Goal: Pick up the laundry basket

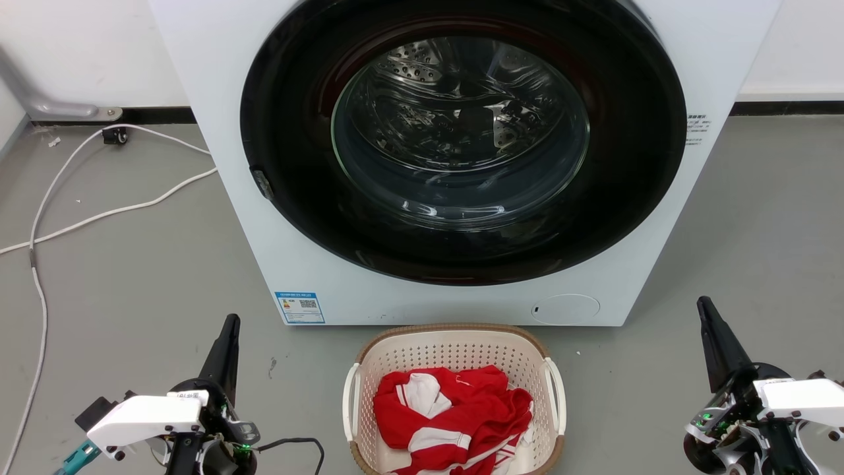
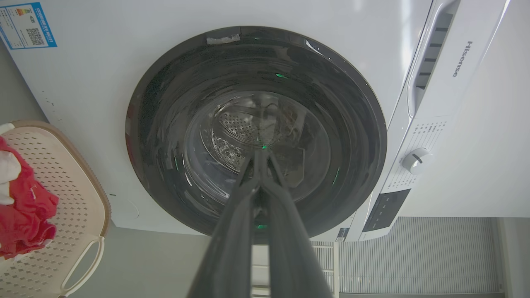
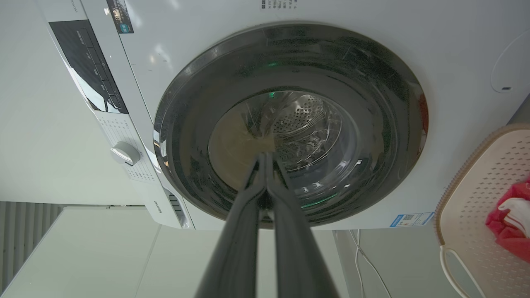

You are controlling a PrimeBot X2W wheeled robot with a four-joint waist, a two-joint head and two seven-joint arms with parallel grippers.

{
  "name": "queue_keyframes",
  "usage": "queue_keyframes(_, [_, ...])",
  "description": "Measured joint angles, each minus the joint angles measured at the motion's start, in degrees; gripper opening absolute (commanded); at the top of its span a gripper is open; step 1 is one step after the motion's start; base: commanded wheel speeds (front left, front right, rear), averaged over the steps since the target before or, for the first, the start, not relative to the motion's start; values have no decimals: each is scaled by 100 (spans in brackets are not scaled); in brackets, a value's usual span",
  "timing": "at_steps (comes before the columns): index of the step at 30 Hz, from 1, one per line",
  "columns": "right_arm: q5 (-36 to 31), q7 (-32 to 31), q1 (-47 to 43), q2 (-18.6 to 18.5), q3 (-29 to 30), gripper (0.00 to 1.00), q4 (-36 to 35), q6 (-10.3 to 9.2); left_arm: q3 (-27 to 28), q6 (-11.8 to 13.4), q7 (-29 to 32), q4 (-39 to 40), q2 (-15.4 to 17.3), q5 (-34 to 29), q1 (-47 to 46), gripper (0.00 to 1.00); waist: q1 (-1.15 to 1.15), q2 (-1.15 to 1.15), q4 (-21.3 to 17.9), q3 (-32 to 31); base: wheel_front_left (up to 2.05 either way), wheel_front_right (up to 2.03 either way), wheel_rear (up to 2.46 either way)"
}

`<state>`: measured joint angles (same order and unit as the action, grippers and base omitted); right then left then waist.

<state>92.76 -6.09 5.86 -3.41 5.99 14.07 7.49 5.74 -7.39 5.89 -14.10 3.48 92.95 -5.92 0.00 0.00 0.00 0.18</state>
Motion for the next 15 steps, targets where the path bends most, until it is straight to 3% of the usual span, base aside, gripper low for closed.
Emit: queue_keyframes(15, [-5,-7,1,7,13,0,0,0,13,0,7,0,-11,-4,-1,0,0,0,0,0,0,0,0])
